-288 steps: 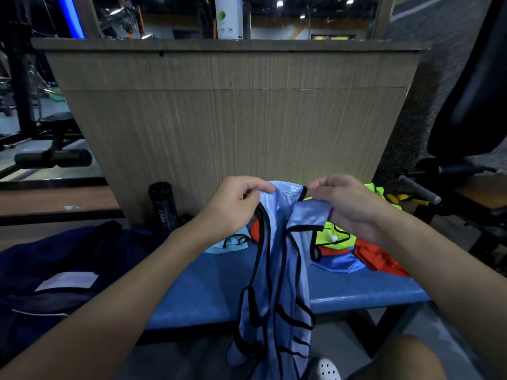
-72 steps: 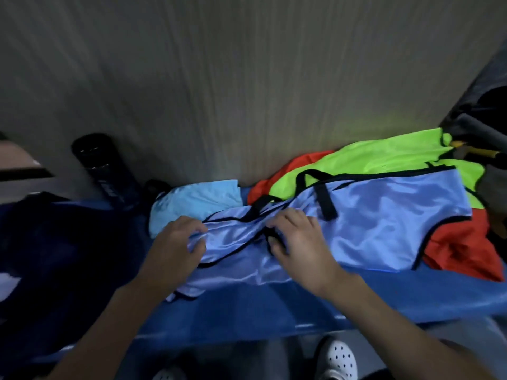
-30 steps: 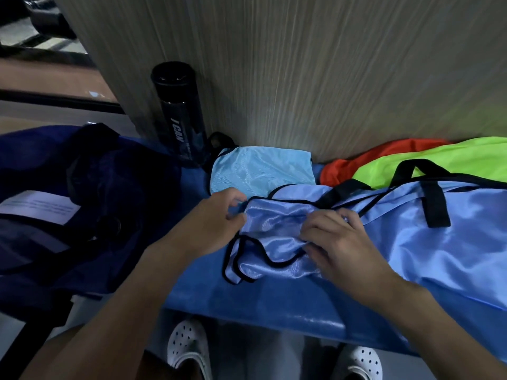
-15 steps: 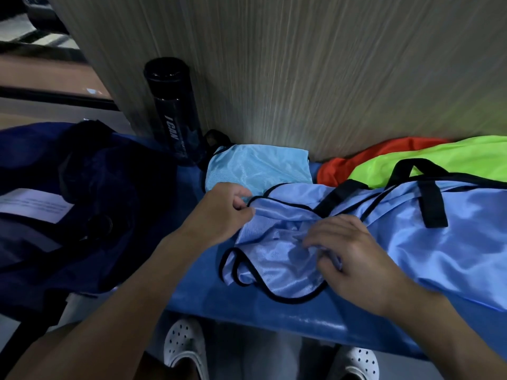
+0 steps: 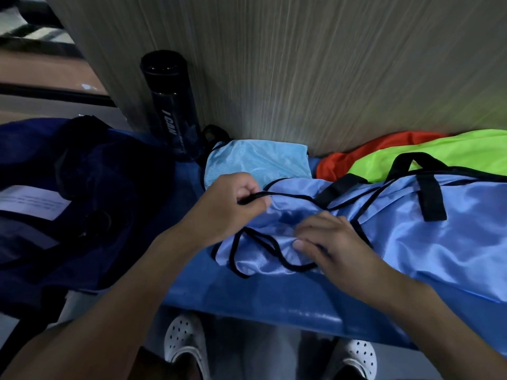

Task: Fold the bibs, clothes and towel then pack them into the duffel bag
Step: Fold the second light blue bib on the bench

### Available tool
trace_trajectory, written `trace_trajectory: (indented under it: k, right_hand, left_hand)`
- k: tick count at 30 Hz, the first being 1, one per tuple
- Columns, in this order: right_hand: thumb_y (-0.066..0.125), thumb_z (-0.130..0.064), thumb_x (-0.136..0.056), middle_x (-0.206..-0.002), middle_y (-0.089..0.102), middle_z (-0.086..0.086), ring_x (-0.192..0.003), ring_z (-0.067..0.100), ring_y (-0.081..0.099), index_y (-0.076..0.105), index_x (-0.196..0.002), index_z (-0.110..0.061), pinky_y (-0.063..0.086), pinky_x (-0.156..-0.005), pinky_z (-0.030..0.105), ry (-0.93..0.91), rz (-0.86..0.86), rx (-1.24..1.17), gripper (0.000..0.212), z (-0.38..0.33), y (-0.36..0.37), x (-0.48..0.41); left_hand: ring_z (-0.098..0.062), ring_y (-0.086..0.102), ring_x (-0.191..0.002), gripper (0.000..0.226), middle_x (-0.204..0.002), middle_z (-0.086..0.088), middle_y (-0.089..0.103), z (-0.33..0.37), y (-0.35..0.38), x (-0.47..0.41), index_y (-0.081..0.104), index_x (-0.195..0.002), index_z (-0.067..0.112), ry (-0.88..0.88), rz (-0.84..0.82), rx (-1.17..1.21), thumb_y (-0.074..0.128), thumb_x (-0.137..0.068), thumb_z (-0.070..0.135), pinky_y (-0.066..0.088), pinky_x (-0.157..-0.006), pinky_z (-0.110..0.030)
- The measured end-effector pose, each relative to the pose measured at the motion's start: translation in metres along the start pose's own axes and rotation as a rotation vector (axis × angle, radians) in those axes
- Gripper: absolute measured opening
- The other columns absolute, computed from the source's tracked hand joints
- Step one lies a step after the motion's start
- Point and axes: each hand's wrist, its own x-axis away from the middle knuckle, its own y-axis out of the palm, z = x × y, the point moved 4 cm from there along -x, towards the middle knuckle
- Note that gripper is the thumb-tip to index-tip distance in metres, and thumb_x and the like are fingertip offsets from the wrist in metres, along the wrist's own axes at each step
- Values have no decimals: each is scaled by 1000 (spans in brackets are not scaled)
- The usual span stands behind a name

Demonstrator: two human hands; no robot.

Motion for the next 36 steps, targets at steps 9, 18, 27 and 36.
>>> trace_trajectory:
  k: [9, 18, 27, 36]
  right_hand:
    - [60, -15, -95, -67, 60, -7, -59, 13, 52, 59, -92, -31, 42, -57, 23, 280, 144, -520, 17, 4, -11, -10]
    - [67, -8, -90, -67, 60, -7, -61, 3, 54, 62, -81, -16, 41, -60, 14, 296, 132, -627, 13, -1, -15, -17]
    - [71, -57, -72, -101, 50, -11, -97, 13, 47, 56, -96, -24, 30, -84, 30, 38, 254, 68, 43, -20, -19, -4]
    - [49, -17, -97, -96, 57, -18, -86, -1, 52, 60, -109, -25, 39, -82, 20, -19, 238, -99, 18, -10, -23, -7]
  left_hand:
    - [-16, 44, -51, 20, -58, -5, 52, 21, 2, 7, 57, -109, 25, 123, -6, 73, 60, -96, 9, 37, -52, -29]
    - [-8, 64, -80, 16, -87, 19, 68, 27, 8, 12, 74, -100, 23, 124, -64, 9, 77, -85, 19, 47, -73, -21]
    - [-2, 56, -58, 8, -67, 17, 65, 28, 4, 10, 72, -83, 18, 113, 78, 13, 72, -88, 12, 39, -55, -15]
    - [-4, 51, -56, 20, -64, 12, 60, 37, 6, 13, 70, -107, 24, 116, 48, 68, 60, -95, 11, 39, -56, -13]
